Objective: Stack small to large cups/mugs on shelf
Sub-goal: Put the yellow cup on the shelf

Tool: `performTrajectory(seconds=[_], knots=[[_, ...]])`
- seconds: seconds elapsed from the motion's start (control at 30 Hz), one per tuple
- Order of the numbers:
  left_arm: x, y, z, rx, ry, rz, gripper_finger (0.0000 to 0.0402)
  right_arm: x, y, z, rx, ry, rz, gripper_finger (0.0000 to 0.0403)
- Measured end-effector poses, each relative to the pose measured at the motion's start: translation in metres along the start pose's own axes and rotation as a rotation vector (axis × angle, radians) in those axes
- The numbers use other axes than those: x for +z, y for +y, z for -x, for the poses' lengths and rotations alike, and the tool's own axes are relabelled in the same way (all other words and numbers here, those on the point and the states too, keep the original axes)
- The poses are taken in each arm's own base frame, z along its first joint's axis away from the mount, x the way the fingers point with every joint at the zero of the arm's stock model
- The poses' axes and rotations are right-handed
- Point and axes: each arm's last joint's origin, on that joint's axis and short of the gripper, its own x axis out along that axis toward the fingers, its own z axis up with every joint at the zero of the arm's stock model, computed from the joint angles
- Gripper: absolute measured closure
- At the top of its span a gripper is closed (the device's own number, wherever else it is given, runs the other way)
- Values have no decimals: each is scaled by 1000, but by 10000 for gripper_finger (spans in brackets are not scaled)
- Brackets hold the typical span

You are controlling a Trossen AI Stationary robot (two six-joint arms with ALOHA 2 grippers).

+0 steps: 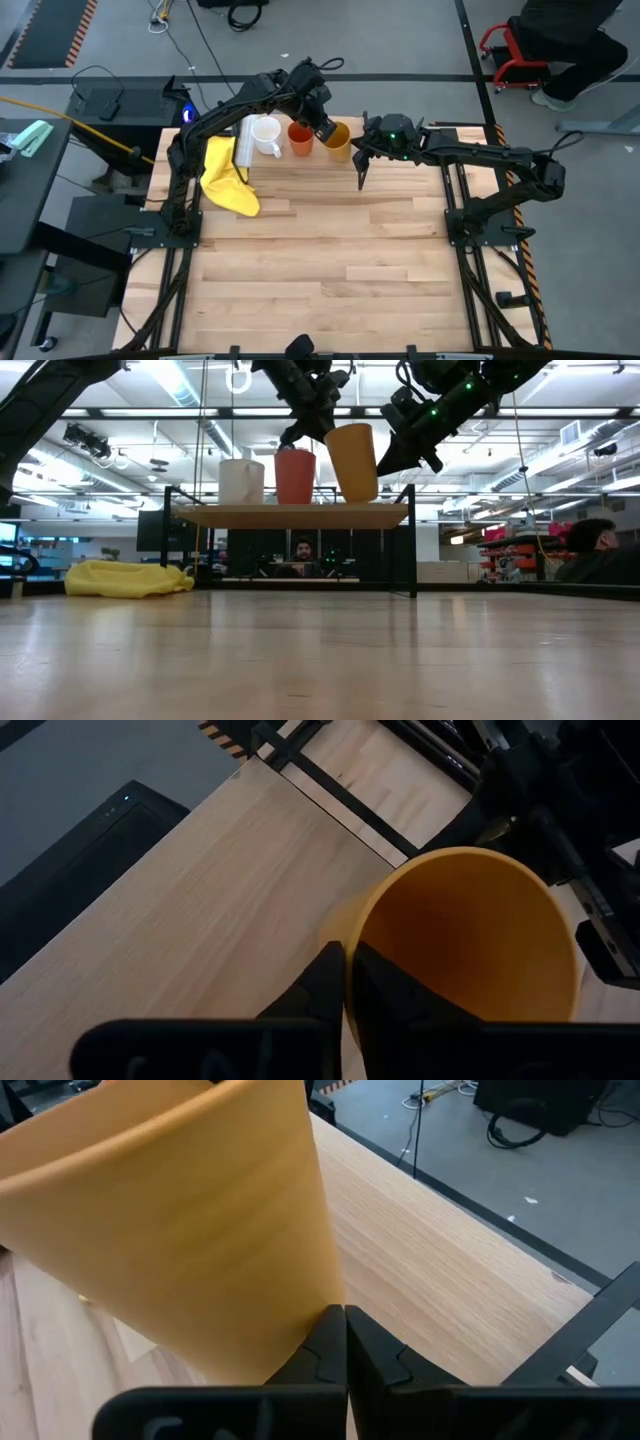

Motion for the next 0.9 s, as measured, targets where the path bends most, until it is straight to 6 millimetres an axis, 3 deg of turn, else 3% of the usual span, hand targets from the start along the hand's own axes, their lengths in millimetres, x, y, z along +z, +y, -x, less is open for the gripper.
performTrajectory(seconds=[0.43,0.67,0.9], knots=[[0,1,0,36,-2,1,381,0,0,0,3,0,2,401],[-1,3,-13,55,15,4,371,-1,0,0,-2,9,5,401],[0,5,-14,55,6,5,375,-2,0,0,-4,18,6,401]])
